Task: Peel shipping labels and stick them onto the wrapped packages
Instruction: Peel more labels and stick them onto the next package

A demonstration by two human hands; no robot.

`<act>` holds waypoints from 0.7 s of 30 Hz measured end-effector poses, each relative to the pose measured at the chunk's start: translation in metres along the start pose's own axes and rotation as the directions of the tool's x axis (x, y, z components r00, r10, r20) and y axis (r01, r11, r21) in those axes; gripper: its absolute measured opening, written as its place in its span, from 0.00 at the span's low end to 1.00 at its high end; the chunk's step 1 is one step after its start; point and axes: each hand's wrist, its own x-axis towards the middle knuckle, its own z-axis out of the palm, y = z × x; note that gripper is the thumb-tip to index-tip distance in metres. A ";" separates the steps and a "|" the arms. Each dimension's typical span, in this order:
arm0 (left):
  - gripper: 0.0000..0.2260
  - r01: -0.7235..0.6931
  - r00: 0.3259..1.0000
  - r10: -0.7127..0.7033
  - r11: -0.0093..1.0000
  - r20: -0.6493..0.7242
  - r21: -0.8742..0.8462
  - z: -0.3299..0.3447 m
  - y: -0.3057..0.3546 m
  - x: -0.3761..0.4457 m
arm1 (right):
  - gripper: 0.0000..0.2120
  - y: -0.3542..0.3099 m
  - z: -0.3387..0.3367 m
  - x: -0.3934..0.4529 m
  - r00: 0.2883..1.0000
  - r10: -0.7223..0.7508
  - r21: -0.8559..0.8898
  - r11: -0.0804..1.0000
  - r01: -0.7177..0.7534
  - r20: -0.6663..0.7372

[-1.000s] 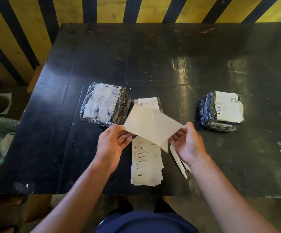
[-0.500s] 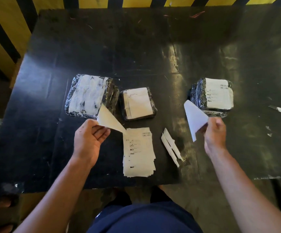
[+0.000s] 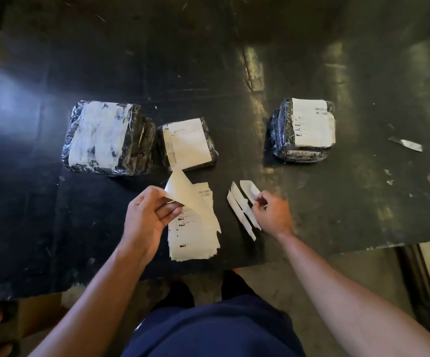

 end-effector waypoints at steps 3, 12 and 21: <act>0.13 0.015 1.000 -0.015 1.000 -0.004 -0.027 0.010 -0.002 0.001 | 0.06 0.001 -0.005 -0.008 0.994 -0.103 -0.134 0.986 0.098 -0.033; 0.06 0.013 0.999 -0.015 0.999 -0.034 -0.052 0.032 0.002 0.005 | 0.06 -0.086 -0.045 -0.053 0.841 -0.423 0.008 0.892 0.452 -0.338; 0.07 -0.001 1.000 -0.001 0.997 -0.027 -0.075 0.034 0.002 0.010 | 0.05 -0.143 -0.035 -0.057 0.714 -0.612 -0.206 0.789 0.579 -0.339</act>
